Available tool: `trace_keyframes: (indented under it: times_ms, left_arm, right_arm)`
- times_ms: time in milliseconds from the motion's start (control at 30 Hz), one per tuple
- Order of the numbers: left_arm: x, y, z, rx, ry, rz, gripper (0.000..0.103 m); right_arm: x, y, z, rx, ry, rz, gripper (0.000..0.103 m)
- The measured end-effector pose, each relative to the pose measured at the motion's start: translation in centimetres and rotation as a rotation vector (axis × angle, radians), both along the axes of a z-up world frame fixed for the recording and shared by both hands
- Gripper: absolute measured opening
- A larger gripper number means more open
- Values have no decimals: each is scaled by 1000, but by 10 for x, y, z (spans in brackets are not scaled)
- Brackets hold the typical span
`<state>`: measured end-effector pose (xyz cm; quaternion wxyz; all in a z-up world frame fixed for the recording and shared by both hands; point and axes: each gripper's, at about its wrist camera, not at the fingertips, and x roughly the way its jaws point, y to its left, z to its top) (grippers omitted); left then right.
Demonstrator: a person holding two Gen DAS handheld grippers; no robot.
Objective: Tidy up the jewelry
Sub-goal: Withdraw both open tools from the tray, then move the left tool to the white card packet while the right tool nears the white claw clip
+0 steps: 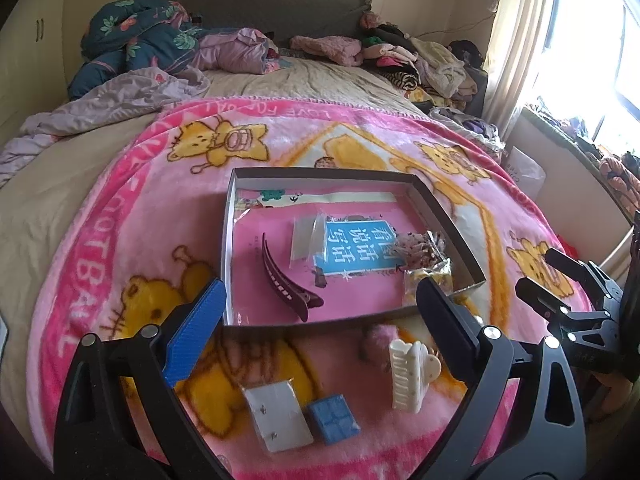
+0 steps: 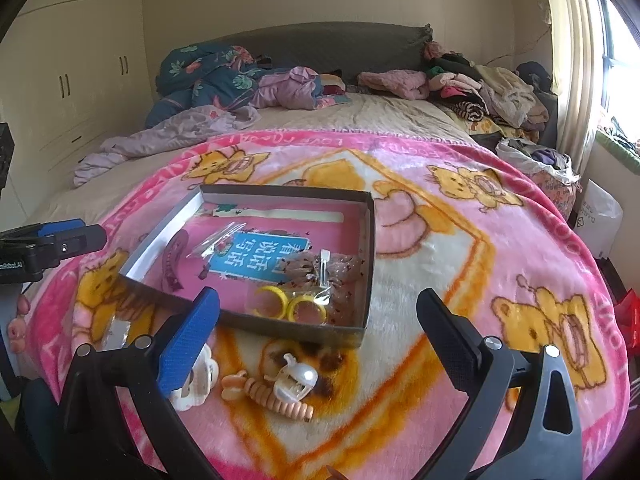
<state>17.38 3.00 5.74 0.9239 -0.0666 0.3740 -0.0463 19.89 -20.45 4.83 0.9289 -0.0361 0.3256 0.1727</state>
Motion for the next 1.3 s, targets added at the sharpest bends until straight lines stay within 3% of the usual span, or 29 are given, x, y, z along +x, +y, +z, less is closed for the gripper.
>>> trace_keyframes:
  times_ms: [1300]
  left_arm:
    - [-73,21,-33,32,62,70,87]
  right_arm:
    - [-63,39,-21,-16,46,159,96]
